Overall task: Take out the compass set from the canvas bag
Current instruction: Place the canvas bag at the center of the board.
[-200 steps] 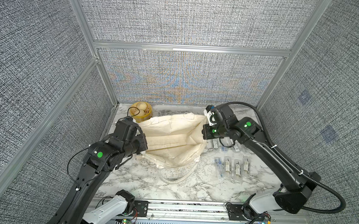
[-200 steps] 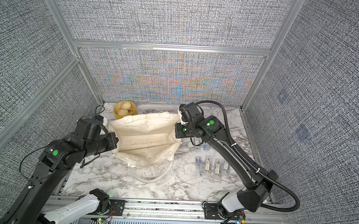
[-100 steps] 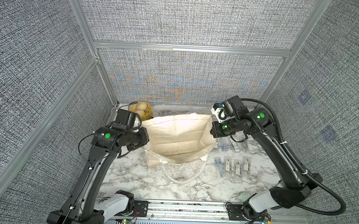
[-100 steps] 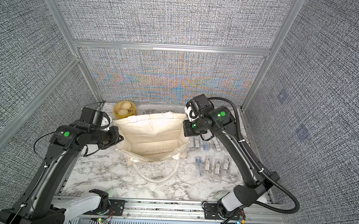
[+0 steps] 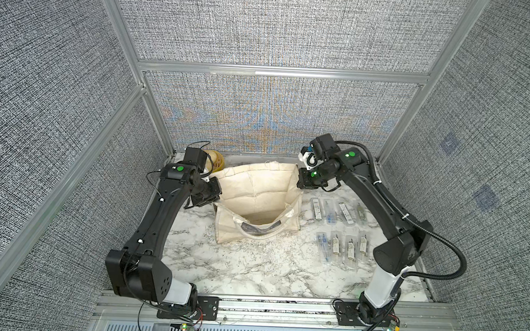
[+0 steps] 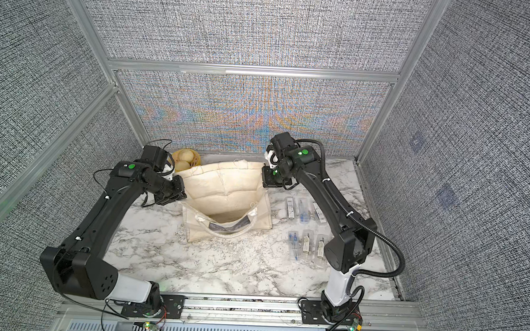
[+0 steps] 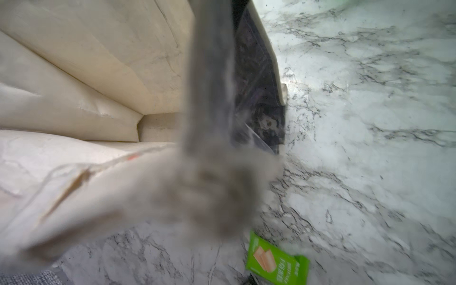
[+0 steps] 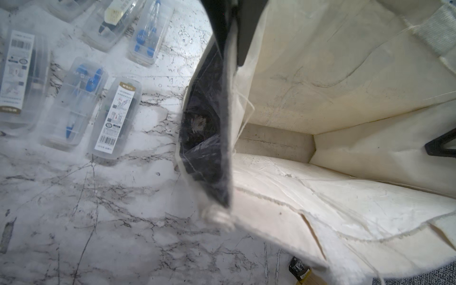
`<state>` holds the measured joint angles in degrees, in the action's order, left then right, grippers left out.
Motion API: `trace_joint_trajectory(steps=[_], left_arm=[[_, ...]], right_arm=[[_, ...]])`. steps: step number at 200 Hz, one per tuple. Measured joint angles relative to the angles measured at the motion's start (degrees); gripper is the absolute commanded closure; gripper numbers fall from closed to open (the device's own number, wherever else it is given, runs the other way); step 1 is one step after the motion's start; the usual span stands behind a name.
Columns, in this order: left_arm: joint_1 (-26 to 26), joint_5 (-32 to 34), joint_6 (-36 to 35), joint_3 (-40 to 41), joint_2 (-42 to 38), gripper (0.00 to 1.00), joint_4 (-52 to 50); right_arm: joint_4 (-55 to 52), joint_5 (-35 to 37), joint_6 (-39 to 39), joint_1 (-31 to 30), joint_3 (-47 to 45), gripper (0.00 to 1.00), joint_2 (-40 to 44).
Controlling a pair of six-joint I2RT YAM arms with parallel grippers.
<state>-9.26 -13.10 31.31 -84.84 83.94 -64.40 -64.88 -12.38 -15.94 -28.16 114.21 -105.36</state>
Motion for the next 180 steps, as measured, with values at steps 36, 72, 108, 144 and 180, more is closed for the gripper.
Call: trace_joint_trajectory(steps=[36,72,108,144,180], left_arm=[[0.02,2.19,-2.64,-1.66,2.64,0.66,0.04],[0.07,3.96,-4.26,-4.20,4.37,0.60,0.07],[0.07,4.13,-5.18,-5.75,5.97,0.52,0.57],[0.07,3.91,-5.44,-5.92,6.23,0.34,1.38],[0.09,3.96,-5.77,-5.92,5.38,0.20,1.86]], right_arm=[[0.81,-0.09,0.63,0.94,1.70,0.82,-2.82],[1.25,-0.04,0.87,1.55,3.58,0.61,-4.13],[1.84,-0.04,1.25,2.10,5.88,0.47,-5.25],[2.49,-0.04,1.25,2.29,6.78,0.41,-5.31],[2.80,-0.04,1.25,2.27,7.87,0.36,-5.20]])
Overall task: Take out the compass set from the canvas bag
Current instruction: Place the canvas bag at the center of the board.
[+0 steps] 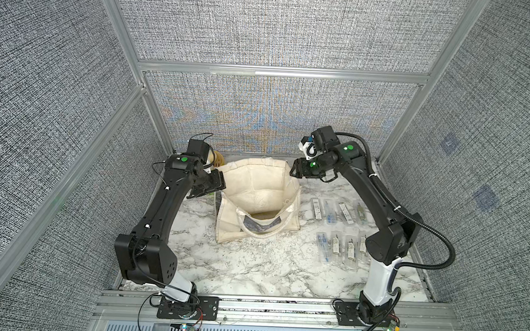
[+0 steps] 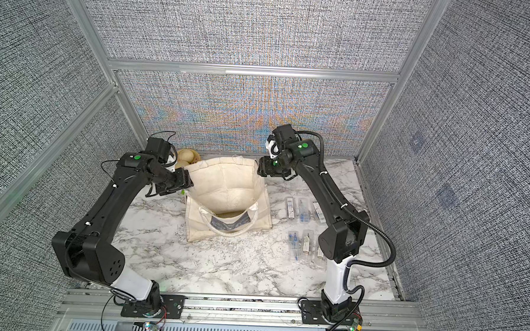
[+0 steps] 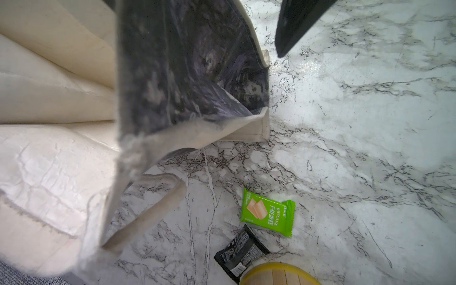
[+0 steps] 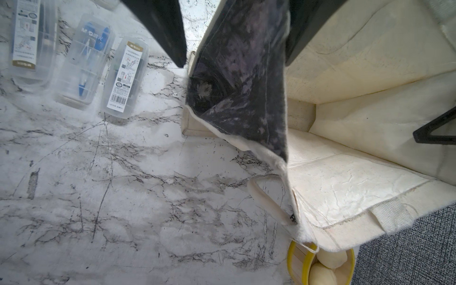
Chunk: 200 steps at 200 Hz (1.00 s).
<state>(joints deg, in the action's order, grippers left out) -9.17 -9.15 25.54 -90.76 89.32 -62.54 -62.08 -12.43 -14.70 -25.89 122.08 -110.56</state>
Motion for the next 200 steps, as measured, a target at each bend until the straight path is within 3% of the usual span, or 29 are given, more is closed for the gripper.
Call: trace_joint_trajectory(steps=[16,46,200], left_arm=[[-0.02,0.20,-0.09,0.04,-0.92,0.13,0.66],[-0.02,1.44,-0.04,1.70,-3.23,0.11,3.43],[0.00,1.75,-1.31,3.21,-6.12,0.10,11.50]], right_arm=[[0.50,0.00,-0.02,0.00,1.01,0.34,0.02],[1.16,0.04,-0.04,0.00,2.38,0.32,0.00],[1.86,1.29,-0.37,-0.79,7.93,0.30,0.17]])
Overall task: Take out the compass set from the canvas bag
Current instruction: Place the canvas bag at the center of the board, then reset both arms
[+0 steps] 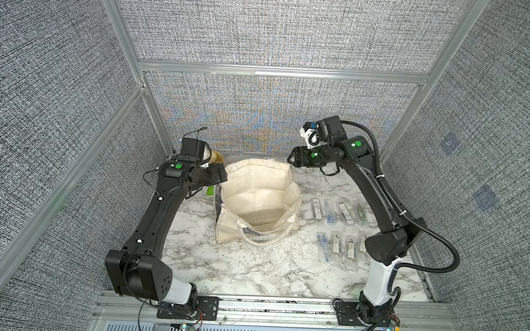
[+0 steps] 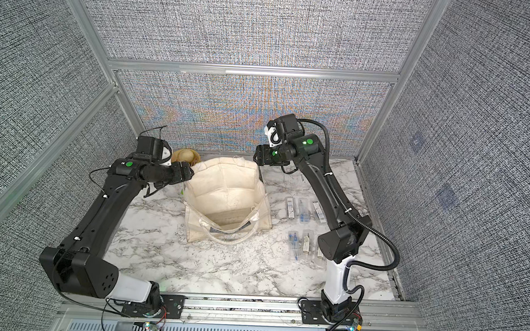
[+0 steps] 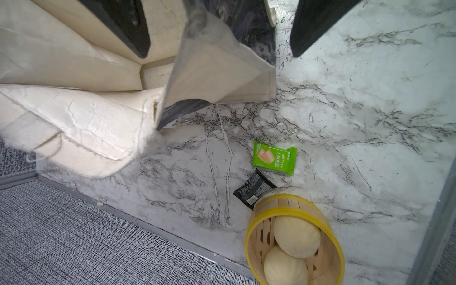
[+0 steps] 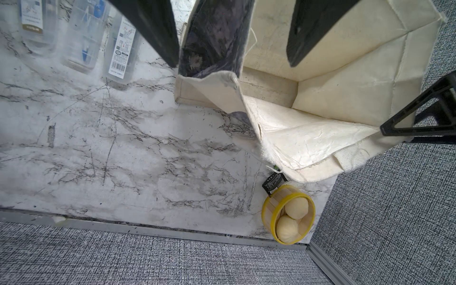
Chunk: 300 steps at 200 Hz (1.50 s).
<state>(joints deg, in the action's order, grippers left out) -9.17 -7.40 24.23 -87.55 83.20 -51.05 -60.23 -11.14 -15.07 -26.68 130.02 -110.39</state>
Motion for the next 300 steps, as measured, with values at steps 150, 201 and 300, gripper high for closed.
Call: trace_joint_trajectory(steps=[150,201,300], left_arm=[[5.11,30.56,-4.33,40.50,-25.33,0.03,24.72],[6.29,35.15,-13.05,57.20,-21.27,0.09,46.07],[8.90,21.99,-21.57,63.06,-7.02,0.15,79.45]], right_arm=[[47.54,23.19,12.13,13.00,-87.67,0.18,49.64],[70.93,26.40,18.01,13.14,-102.90,0.18,44.41],[111.47,23.71,20.83,19.67,-111.34,0.01,23.21]])
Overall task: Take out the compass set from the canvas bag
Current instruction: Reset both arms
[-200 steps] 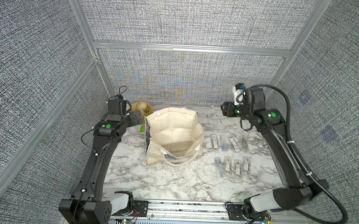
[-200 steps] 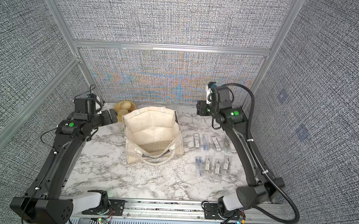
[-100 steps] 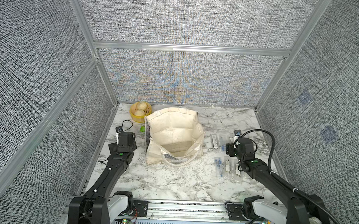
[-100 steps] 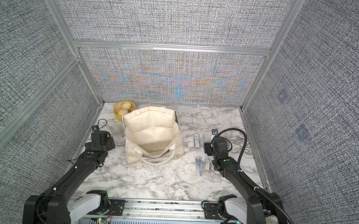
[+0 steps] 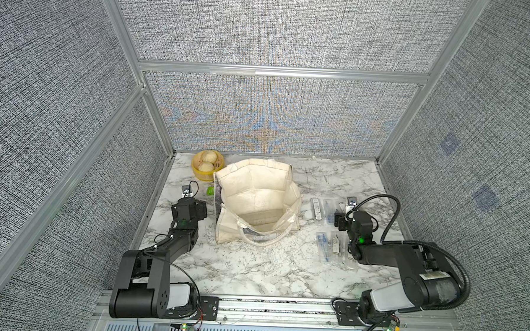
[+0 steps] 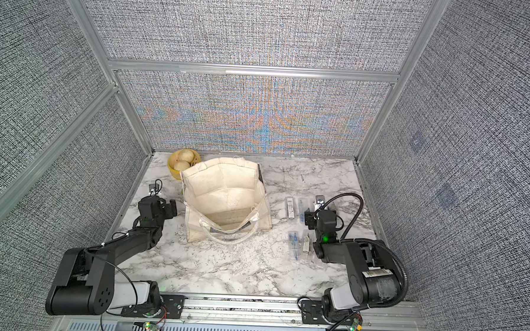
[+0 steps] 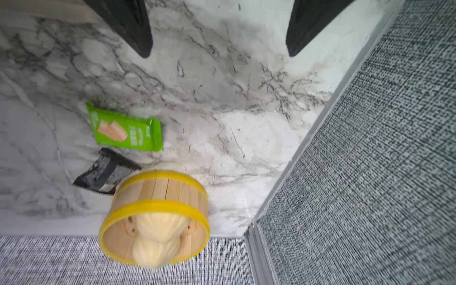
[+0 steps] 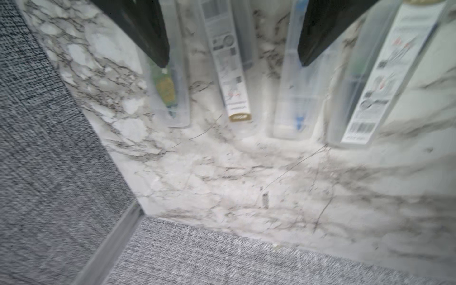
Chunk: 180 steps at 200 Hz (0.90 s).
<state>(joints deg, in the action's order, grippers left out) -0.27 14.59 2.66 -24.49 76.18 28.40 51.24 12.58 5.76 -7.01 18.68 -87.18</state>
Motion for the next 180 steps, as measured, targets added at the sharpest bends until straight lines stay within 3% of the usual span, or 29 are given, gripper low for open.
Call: trace_joint_trajectory(steps=[53,152,180], left_arm=[[0.15,-4.52,-1.31,2.14,-1.44,0.16,4.66],[0.79,-11.85,-5.31,2.56,-2.69,0.15,4.48],[0.79,-15.32,-4.35,3.61,0.46,0.18,9.31]], right_arm=[[-1.27,-3.06,-2.38,1.86,3.02,0.01,-1.05],[-3.32,-7.96,-3.54,3.58,4.22,0.01,-1.01],[-3.43,-8.20,-3.56,3.61,4.22,0.01,-1.03]])
